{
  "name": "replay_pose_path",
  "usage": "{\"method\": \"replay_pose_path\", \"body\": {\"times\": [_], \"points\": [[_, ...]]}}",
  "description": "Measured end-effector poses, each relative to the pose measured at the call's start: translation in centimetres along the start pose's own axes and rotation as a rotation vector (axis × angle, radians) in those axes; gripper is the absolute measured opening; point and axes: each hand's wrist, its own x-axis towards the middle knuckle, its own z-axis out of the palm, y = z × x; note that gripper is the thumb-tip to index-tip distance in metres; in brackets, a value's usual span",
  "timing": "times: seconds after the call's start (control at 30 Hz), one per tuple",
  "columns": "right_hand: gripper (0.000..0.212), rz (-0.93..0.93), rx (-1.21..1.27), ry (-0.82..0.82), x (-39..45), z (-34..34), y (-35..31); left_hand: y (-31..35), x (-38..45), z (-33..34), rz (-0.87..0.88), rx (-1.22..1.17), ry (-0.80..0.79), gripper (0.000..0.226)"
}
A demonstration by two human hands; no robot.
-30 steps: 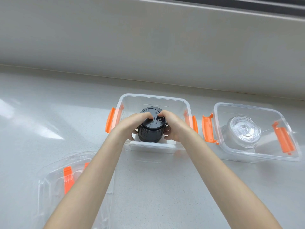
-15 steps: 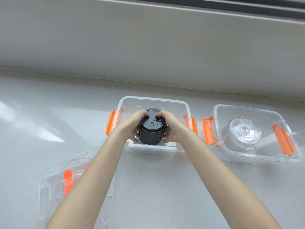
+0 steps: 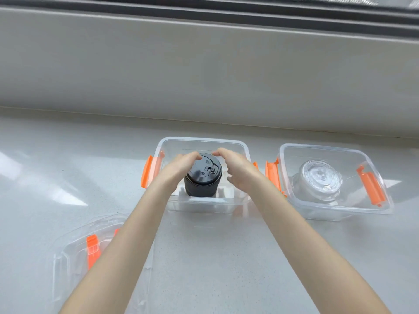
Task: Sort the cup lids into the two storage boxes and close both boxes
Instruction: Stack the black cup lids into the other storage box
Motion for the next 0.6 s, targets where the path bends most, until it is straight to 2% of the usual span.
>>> {"method": "replay_pose_path", "body": {"times": [0.07,0.13,0.23,0.3,0.47,0.6], "points": [[0.033,-0.114,-0.012,0.005,-1.4,-1.4,-0.5,0.7,-1.3,0.9,0.128,0.117,0.072,0.063],[0.036,-0.23,0.016,0.017,-2.7,-3.4,-0.5,1.7,-2.9,2.2,0.267,0.215,0.143,0.06],[0.017,-0.344,0.125,0.023,-4.6,-7.5,0.0,3.1,-5.6,4.9,0.47,0.218,0.179,0.047],[0.014,-0.393,0.129,0.061,-5.6,-10.9,0.6,4.0,-6.9,7.4,0.542,0.15,0.112,0.036],[0.02,-0.395,0.142,0.21,-6.7,-19.6,2.6,5.4,-8.1,13.9,0.427,-0.052,-0.233,0.014],[0.027,-0.26,0.187,0.391,-5.0,-24.6,4.3,5.9,-6.6,18.7,0.33,0.004,-0.282,0.02]]}}
